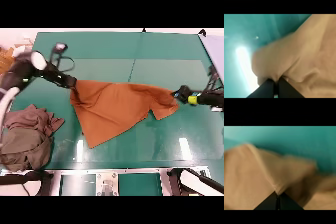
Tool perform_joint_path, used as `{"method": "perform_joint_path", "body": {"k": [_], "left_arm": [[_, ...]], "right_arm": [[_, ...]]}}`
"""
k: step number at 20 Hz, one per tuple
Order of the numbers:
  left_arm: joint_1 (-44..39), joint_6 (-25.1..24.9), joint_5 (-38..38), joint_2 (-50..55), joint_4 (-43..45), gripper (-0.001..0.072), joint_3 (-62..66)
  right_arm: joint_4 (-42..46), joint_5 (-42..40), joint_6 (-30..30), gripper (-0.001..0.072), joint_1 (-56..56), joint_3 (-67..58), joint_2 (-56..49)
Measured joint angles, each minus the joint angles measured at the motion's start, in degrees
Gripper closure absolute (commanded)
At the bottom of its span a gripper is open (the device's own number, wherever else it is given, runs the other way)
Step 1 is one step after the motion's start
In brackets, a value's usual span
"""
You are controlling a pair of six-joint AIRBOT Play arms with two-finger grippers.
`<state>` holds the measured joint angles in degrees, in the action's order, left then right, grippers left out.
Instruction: Fold the shirts.
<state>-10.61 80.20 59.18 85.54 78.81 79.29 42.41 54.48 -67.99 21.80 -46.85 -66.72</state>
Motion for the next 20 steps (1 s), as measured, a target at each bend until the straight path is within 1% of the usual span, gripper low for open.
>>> {"method": "perform_joint_path", "body": {"k": [1, 2, 4, 6, 8, 9, 10, 11, 13, 15, 18, 20], "left_arm": [[0.02, -0.22, -0.22, 2.64, -0.79, 0.0088, 1.18], [0.11, -0.28, 0.50, 4.48, -1.33, 0.0106, 2.69], [1.09, 0.13, 4.50, 6.62, -1.92, 0.0107, 7.13], [2.80, 1.97, 11.08, 7.15, -2.60, 0.0107, 10.49], [4.72, 3.56, 17.62, 5.75, -3.76, 0.0116, 10.32], [5.40, 4.24, 20.48, 4.15, -4.07, 0.0201, 8.39], [5.79, 4.72, 22.18, 1.86, -4.42, 0.0217, 5.18], [6.05, 5.18, 23.32, -1.11, -4.76, 0.0216, 0.48], [6.56, 5.95, 23.45, -8.41, -6.34, 0.0216, -10.82], [6.75, 6.64, 21.44, -16.20, -10.51, 0.0216, -23.15], [6.43, 7.06, 14.12, -24.65, -20.09, 0.0217, -39.71], [4.48, 5.75, 7.91, -27.19, -27.96, 0.0217, -47.87]], "right_arm": [[-0.13, -0.59, 0.33, 0.0698, -0.17, 0.85, -2.56], [-0.02, -0.94, 0.55, 0.0698, -0.28, 1.38, -4.76], [-0.22, -1.86, 1.03, 0.0698, -0.42, 1.36, -7.34], [-0.17, -1.79, 1.57, 0.0698, -0.48, 0.48, -8.72], [0.02, -1.22, 1.86, 0.0698, -0.46, -0.68, -9.46], [0.02, -0.87, 2.03, 0.0698, -0.48, -1.22, -9.66], [0.13, -0.66, 2.19, 0.0698, -0.48, -1.75, -9.84], [0.20, -0.46, 2.23, 0.0698, -0.48, -2.27, -9.94], [0.24, -0.15, 2.40, 0.0697, -0.48, -3.21, -10.10], [0.22, 0.00, 2.47, 0.0698, -0.48, -4.09, -10.19], [0.24, 0.13, 2.51, 0.0698, -0.48, -4.94, -10.23], [0.22, 0.17, 2.51, 0.0698, -0.48, -5.20, -10.23]]}}
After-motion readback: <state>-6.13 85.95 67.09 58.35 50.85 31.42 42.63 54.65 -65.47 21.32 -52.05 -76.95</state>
